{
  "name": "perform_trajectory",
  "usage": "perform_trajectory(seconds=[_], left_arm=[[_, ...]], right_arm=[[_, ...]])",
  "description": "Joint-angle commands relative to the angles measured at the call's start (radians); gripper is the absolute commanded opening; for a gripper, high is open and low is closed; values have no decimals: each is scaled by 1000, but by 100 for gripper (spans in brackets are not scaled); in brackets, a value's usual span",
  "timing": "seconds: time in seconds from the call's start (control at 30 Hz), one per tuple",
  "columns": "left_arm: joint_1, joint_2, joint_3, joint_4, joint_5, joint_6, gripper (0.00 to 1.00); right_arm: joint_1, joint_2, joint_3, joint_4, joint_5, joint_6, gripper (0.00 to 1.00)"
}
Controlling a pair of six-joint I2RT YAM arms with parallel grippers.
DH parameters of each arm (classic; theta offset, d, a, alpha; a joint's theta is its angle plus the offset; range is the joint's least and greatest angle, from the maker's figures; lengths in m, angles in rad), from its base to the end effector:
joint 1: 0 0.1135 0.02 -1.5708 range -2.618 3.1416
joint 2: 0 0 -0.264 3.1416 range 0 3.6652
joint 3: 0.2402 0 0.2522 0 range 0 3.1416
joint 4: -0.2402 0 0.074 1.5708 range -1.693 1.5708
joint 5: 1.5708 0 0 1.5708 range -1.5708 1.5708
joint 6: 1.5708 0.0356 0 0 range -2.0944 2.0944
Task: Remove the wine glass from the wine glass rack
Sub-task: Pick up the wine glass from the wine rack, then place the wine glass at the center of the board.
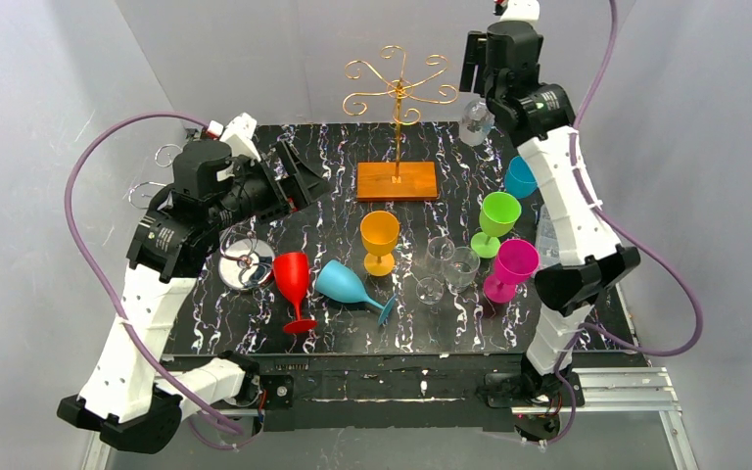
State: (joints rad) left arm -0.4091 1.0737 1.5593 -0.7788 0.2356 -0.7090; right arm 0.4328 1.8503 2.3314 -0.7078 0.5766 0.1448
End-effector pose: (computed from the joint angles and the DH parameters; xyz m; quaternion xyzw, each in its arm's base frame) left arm 0.1680 -0.0819 0.4816 -0.0498 0.7988 -0.3940 0.4519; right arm 0.3562 0.1432 0.5105 0.0675 0.7679 -0.0433 0.6355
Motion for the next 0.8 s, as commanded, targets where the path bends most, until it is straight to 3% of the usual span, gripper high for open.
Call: perform_trajectory(seconds=[0.0, 0.37, 0.6, 0.77], left_arm=[[-36, -4, -28, 108, 62, -41, 96], [-305, 146, -115, 484, -117, -206, 84], [-338, 234, -204, 755, -153, -289, 75], [-330, 288, -242, 908, -105, -325, 66]], right_arm=[[-3, -107, 20, -62, -25, 66, 46], [-4, -241, 14, -220, -256, 222, 44], [-3, -291, -5, -227, -379, 345, 43], [-3, -288, -4, -193, -482, 427, 42]])
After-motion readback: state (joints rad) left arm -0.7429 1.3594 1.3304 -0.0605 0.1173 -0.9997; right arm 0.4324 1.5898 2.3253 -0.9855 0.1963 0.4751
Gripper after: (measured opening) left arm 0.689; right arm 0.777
